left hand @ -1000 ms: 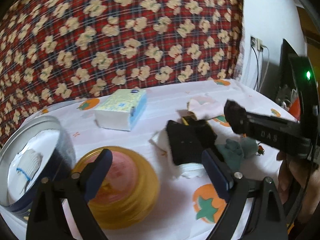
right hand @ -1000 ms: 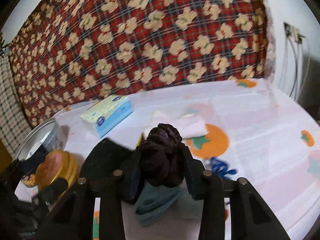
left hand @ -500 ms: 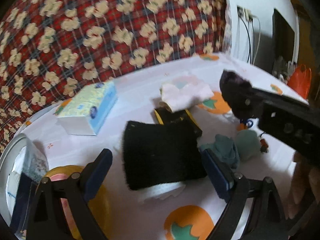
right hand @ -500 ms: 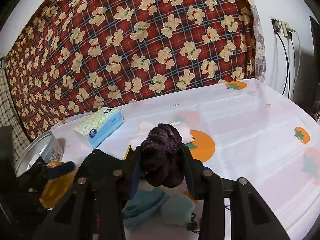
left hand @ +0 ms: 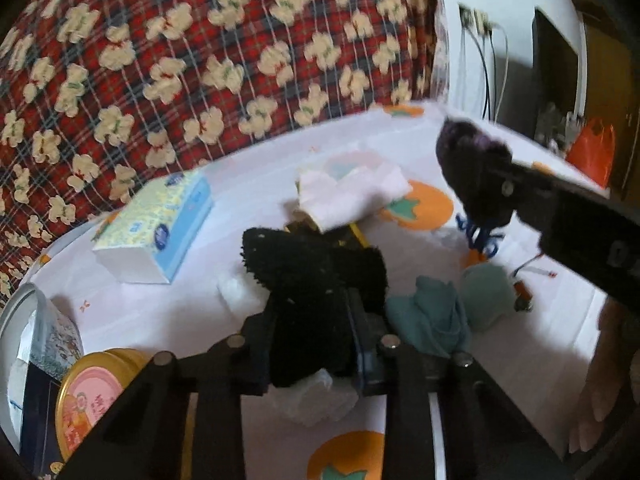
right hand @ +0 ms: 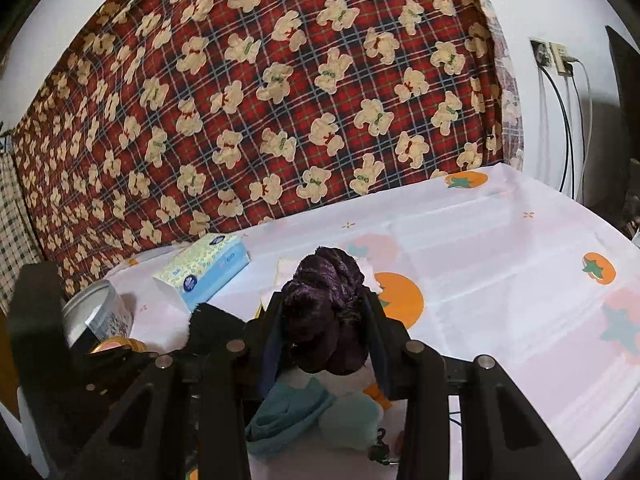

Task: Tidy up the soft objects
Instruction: 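Grasp the black fuzzy sock with the left tool while the right tool holds the scrunchie, then lift the black sock with the left tool while the right tool holds the scrunchie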

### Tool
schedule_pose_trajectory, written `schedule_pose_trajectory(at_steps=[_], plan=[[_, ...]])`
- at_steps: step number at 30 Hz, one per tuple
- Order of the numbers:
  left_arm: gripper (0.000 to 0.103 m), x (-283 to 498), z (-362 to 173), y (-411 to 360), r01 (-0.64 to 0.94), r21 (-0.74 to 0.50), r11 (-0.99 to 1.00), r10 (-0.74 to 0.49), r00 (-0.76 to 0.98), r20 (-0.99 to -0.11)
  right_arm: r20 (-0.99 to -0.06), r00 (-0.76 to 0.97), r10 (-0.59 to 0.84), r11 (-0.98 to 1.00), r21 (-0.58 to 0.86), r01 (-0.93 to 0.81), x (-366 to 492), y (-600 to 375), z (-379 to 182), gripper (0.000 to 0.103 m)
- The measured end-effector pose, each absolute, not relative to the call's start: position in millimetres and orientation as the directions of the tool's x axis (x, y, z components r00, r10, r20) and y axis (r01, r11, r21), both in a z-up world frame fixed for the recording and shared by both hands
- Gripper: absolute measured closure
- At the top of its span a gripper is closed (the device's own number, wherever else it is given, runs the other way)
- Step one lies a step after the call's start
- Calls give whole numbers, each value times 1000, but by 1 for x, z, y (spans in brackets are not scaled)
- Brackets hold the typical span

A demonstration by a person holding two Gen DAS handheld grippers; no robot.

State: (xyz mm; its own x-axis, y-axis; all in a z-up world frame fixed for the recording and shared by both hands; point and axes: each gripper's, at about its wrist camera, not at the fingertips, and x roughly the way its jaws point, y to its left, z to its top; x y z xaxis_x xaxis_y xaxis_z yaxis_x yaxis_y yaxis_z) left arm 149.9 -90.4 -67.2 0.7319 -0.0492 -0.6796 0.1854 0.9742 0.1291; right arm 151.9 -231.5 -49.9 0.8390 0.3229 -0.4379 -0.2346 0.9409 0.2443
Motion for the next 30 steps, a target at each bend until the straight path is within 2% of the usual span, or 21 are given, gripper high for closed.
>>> schedule_pose_trajectory(at_steps=[9,14,30], plan=[[76,133,-49,-60,136,-7,991,-117,821,-558,-419,850,319,937,272,-218,151,-239,-48,62],[76,124,-43,-51,121,-40,992,-125,859,-496,-419,851,316,938,273,-214,151,-240,-48,62],[76,134,-49,-41,153,-148,977,-209,821,-532,-422,853,307,941,266,-207,149,-240,-47,62]])
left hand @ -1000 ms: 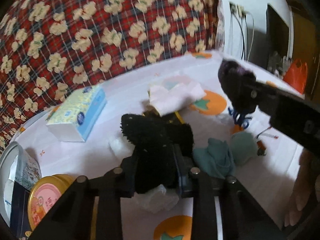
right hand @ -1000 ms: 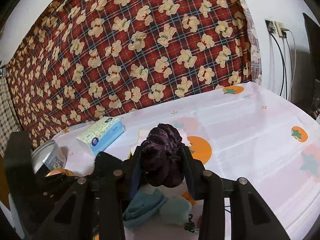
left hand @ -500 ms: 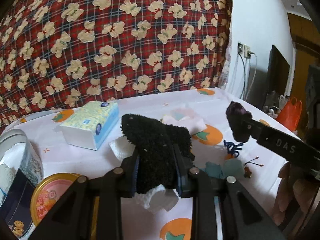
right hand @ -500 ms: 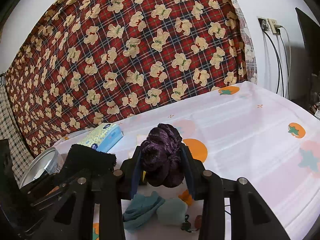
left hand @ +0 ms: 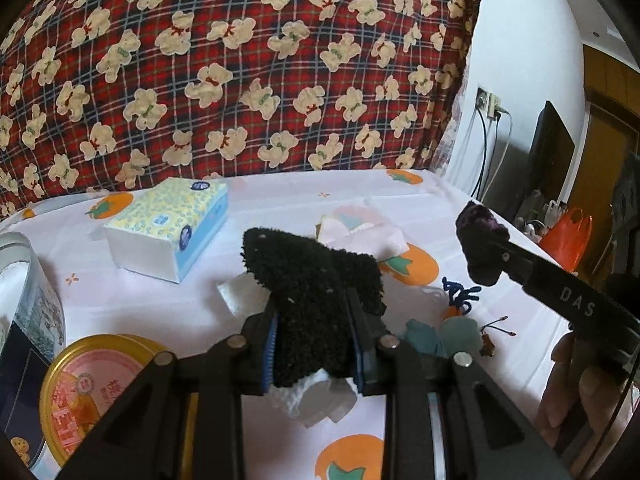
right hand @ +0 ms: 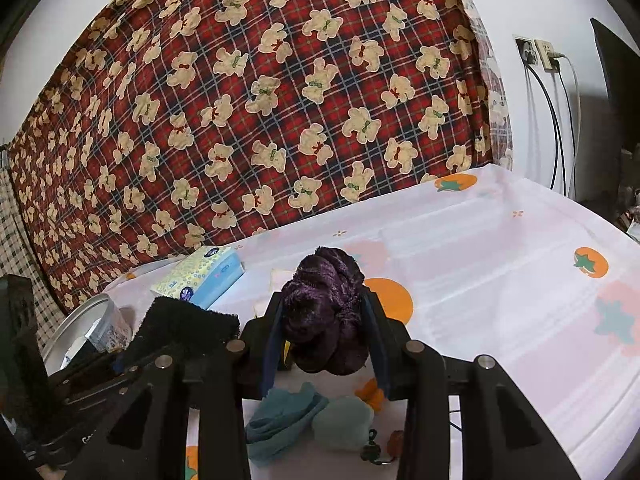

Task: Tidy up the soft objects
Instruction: 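Lift the black sock with the left tool while the right tool holds the scrunchie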

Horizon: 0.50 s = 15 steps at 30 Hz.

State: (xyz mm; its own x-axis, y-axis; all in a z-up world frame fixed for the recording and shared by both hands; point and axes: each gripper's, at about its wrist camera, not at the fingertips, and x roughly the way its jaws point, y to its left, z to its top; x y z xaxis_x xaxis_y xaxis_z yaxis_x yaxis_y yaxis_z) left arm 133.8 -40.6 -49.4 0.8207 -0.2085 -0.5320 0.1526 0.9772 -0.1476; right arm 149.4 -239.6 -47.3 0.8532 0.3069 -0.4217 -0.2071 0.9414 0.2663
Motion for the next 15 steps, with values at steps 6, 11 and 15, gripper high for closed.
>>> schedule_pose_trajectory(at_steps=[6,11,15], plan=[[66,142,-54,-38,144,-167,975,-214,795,-568,-422,852,310,940,273,-206,150,-241,-47,62],[63,151,-61,-40,158,-184,970,-239,753,-613,-423,852,308,940,273,-204,151,-242,-47,61],[63,153,-64,-50,163,-141,977,-215,738,-640,-423,852,309,939,276,-204,151,-242,-47,61]])
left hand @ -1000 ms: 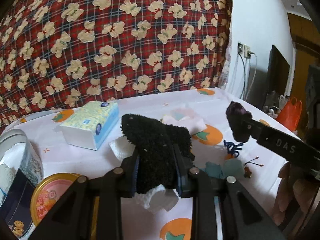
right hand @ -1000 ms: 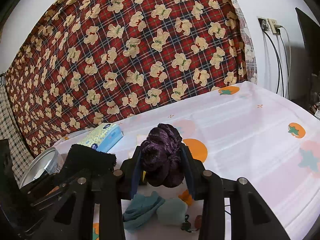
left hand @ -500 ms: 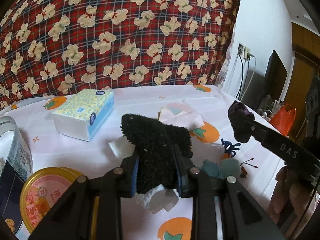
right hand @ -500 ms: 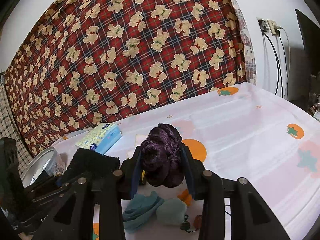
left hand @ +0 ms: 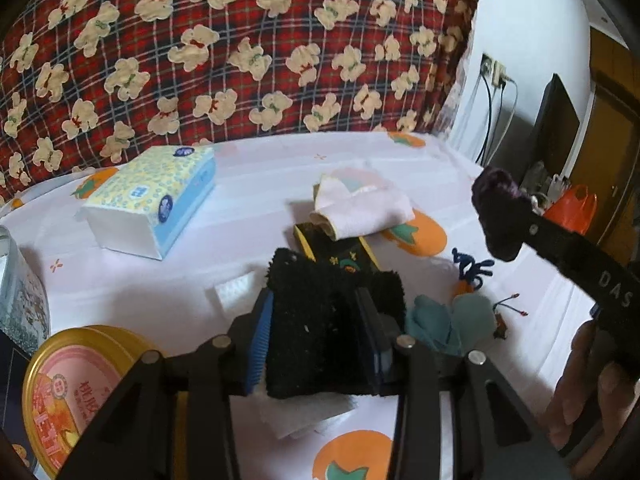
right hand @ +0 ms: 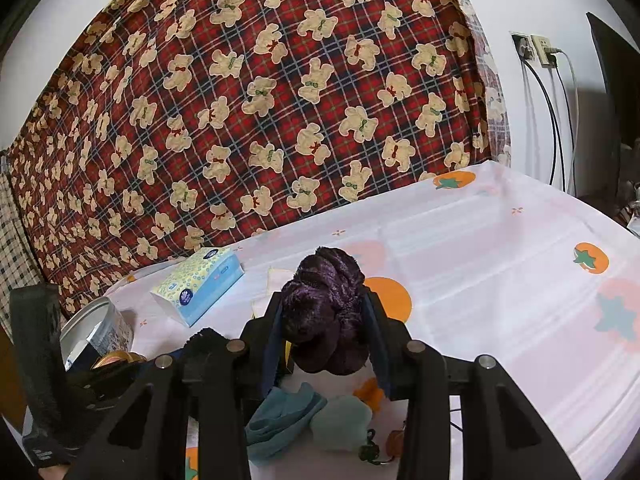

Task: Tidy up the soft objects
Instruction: 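Lift the black sock with the left tool while the right tool holds the scrunchie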

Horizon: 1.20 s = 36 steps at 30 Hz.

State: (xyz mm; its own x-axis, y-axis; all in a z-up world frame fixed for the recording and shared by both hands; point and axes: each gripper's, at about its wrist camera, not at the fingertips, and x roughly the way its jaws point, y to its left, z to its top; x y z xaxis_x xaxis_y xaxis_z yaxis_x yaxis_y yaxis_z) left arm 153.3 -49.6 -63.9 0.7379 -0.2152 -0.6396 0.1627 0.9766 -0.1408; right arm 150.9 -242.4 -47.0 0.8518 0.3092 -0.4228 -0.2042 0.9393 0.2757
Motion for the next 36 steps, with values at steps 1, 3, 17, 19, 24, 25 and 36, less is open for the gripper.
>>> schedule_pose_trajectory(at_steps=[1,3,17,19,24,25,36], plan=[[63,155,-65,-50,162,-135,978,-211,732,-648,-424,851,309,939,276,-204,151,-242,-47,61],[64,157,-67,-50,160,-137,978,-211,720,-661,-424,851,309,940,274,-205,151,-242,-47,61],[91,134,-53,-74,204,25,979,-152,801,-579,-404,857,319,932,299,-205,150,-249,-46,61],[91,128,-48,-67,193,7,981,-159,827,-540,-397,859,322,930,304,-208,149,-250,-45,61],[91,120,-41,-51,174,-60,983,-181,863,-472,-387,863,325,928,305,-213,147,-249,-45,61],[91,120,-40,-49,179,-68,981,-190,866,-462,-387,863,325,928,306,-213,147,-249,-45,61],[91,94,-30,-45,105,-42,994,-113,940,-322,-344,884,316,933,280,-225,138,-245,-41,61]])
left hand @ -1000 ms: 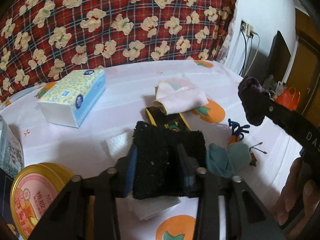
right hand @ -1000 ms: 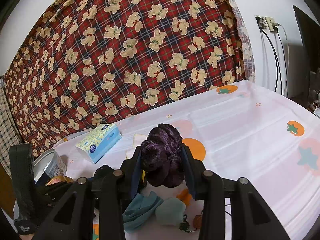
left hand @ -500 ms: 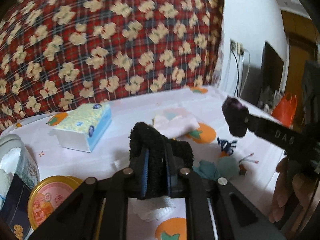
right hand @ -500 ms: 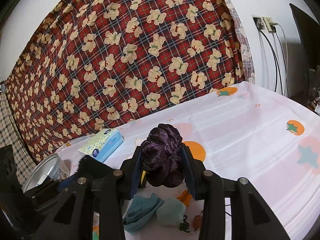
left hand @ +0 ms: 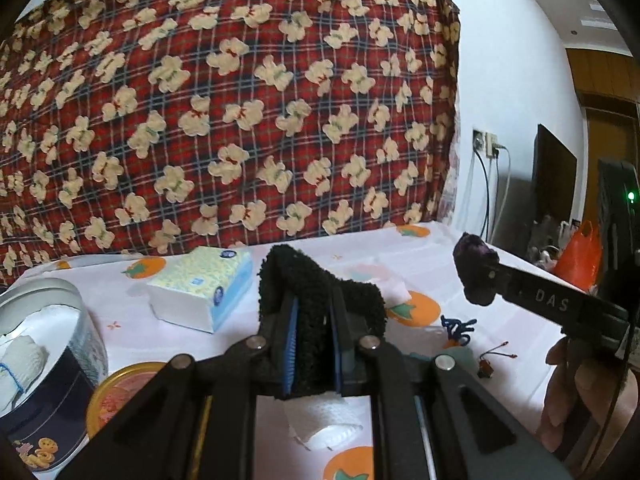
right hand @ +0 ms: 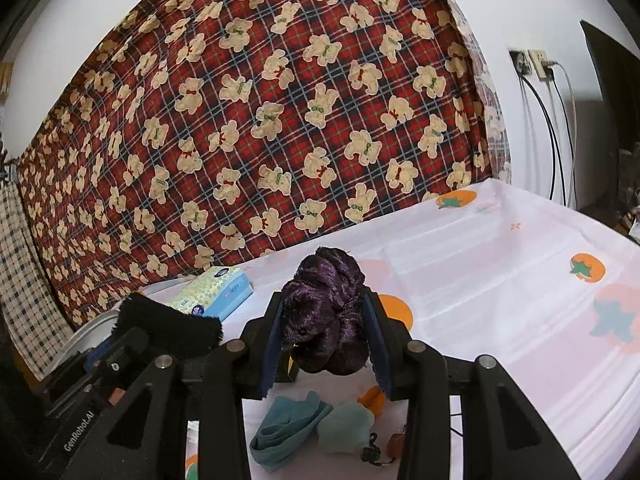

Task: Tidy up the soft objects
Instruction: 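Lift the black sock with the left tool while the right tool holds the scrunchie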

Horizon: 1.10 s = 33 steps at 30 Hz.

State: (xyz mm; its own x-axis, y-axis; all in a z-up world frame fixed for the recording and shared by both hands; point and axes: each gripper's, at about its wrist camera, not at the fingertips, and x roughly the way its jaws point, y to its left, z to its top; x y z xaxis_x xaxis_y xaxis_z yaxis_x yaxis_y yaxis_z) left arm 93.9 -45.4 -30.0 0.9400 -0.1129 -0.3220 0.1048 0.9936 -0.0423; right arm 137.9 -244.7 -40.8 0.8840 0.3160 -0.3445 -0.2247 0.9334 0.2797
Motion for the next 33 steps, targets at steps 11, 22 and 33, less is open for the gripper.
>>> schedule_pose_trajectory(at_steps=[11,22,33], plan=[[91,95,-30,-37,48,-55,997,-63,944,-325,-342,887,309,946,203,-251,137,-224,-39,61],[91,88,-30,-20,-20,-47,999,4,950,-312,-293,899,326,943,168,-287,130,-191,-35,61],[91,81,-30,4,-67,-65,996,44,951,-306,-280,905,319,948,112,-299,125,-160,-35,61]])
